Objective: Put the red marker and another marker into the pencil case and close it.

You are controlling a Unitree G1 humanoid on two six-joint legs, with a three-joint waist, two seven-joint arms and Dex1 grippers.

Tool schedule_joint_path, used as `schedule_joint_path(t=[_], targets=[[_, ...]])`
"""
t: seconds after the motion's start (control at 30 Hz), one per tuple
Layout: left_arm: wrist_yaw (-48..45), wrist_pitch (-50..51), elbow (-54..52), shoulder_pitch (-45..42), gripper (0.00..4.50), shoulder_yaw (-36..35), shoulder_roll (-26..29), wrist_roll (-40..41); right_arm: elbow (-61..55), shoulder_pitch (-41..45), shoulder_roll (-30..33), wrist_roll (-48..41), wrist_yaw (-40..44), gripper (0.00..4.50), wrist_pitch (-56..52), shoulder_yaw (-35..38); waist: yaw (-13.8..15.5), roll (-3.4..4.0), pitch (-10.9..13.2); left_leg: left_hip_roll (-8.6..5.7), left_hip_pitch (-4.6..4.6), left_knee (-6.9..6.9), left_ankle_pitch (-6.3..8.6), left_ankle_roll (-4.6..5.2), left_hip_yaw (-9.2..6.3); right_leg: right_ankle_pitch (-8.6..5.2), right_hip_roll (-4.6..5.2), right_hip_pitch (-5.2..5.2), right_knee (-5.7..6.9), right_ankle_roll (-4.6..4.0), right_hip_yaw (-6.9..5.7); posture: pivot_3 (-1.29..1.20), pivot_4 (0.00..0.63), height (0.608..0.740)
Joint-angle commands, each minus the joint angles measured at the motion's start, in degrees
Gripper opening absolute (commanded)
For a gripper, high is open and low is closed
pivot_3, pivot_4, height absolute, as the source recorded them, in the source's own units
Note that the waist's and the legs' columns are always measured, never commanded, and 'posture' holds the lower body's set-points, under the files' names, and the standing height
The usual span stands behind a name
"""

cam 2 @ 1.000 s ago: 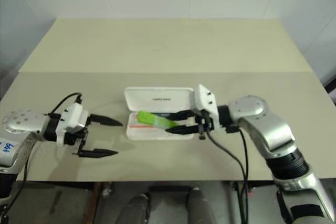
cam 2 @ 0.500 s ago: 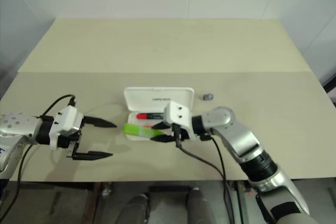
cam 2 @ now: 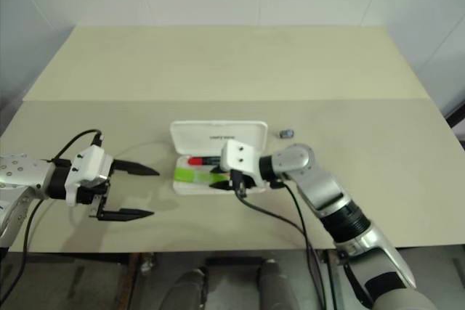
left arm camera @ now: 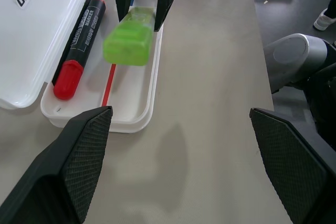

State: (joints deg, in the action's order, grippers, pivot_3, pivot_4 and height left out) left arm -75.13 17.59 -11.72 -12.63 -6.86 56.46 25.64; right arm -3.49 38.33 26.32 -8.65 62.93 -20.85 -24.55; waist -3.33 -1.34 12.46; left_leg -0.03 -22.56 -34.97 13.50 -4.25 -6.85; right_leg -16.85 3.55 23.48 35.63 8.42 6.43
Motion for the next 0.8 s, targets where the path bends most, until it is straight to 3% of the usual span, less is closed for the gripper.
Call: schedule_joint_path(t=[0.03, 0.43, 0.7, 0.8], targets=[[0.07, -0.2, -1.34, -0.49, 4.5, -1.06, 0.35, 0.87, -0.1, 0.59, 0.58, 1.31, 1.52, 1.1, 2.38, -0.65, 0.01, 0.0, 0.0, 0.0, 0.0, 0.0, 0.0, 0.0, 0.0, 0.0, 0.0, 0.0, 0.0, 0.0, 0.0, 0.0, 0.15, 0.74], [0.66, -0.1, -1.89, -0.28, 4.5, -0.92, -0.08, 1.02, 1.97, 0.77, -0.87, 4.28, 1.67, 1.1, 2.13, -0.84, -0.03, 0.0, 0.0, 0.0, 0.0, 0.01, 0.0, 0.0, 0.0, 0.0, 0.0, 0.01, 0.0, 0.0, 0.0, 0.0, 0.15, 0.74], [0.68, -0.05, -1.84, -0.43, 4.5, -0.83, -0.15, 1.08, 1.52, 1.8, -2.56, 2.66, 1.4, 3.89, 1.2, 1.32, -0.08, 0.0, 0.0, 0.0, 0.01, 0.01, 0.0, 0.0, 0.0, 0.0, 0.0, 0.0, 0.02, 0.0, 0.0, 0.0, 0.15, 0.74], [0.55, -0.2, -1.5, -0.84, 4.5, -0.48, -0.3, 0.97, -0.54, 2.34, -2.62, 0.25, 2.53, 3.89, -0.55, 2.63, -0.08, 0.0, 0.0, 0.0, 0.02, 0.02, 0.0, 0.0, 0.0, 0.0, -0.01, 0.01, 0.04, 0.0, 0.0, 0.0, 0.15, 0.74]])
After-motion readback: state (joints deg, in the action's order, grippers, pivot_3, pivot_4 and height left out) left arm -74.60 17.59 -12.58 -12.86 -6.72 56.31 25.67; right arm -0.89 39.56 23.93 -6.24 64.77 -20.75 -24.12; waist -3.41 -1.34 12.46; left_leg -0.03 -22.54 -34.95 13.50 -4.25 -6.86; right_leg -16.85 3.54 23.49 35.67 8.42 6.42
